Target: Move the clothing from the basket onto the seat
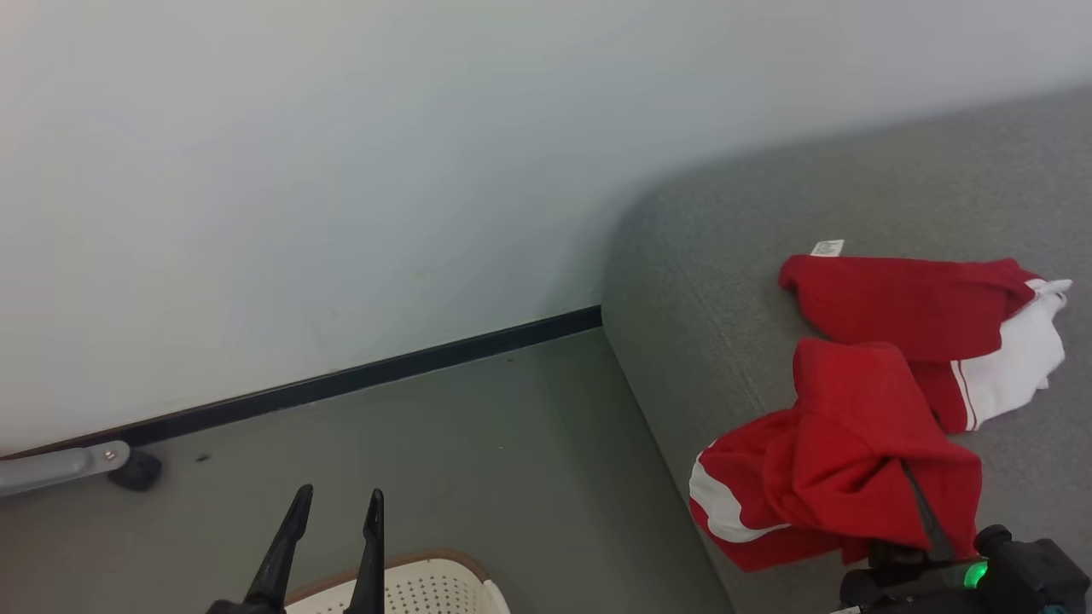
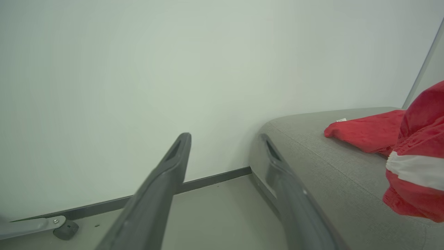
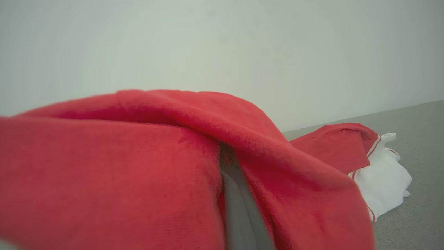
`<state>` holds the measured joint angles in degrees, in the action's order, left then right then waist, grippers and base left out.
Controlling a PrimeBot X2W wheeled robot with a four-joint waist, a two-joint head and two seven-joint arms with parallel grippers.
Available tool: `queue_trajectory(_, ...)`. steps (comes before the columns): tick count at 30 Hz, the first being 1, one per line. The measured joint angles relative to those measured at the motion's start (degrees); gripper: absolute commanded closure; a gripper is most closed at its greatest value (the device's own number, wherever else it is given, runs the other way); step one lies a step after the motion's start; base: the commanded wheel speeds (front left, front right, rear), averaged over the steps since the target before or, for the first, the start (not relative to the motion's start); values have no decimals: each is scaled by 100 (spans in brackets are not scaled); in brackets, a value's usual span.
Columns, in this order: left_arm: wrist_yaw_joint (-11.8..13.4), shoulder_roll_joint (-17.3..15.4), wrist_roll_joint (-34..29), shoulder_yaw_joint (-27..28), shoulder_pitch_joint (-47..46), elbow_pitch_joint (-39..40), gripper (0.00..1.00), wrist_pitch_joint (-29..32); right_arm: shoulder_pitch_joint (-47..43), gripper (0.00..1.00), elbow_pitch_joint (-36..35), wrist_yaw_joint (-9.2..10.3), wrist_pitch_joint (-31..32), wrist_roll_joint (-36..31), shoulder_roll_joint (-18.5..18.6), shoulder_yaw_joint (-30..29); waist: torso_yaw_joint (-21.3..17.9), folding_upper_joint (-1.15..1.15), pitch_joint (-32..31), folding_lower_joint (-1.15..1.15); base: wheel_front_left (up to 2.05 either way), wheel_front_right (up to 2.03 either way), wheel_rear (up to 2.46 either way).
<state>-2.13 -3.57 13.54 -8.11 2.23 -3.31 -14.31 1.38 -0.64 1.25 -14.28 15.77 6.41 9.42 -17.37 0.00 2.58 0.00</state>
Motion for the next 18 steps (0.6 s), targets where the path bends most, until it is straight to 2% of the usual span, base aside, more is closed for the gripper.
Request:
queue_trajectory(9,-116,7,-77,-13,-238,75,0,0,71,100,-109,-33,-1,-84,-80,-79,-641,0,262,0,0,0,0)
queue_trajectory(18,-322,15,-310,-363,-719,-1,0,0,-20,100,-397,41,-1,-169,-189,-412,-1061,0,650,0,0,0,0)
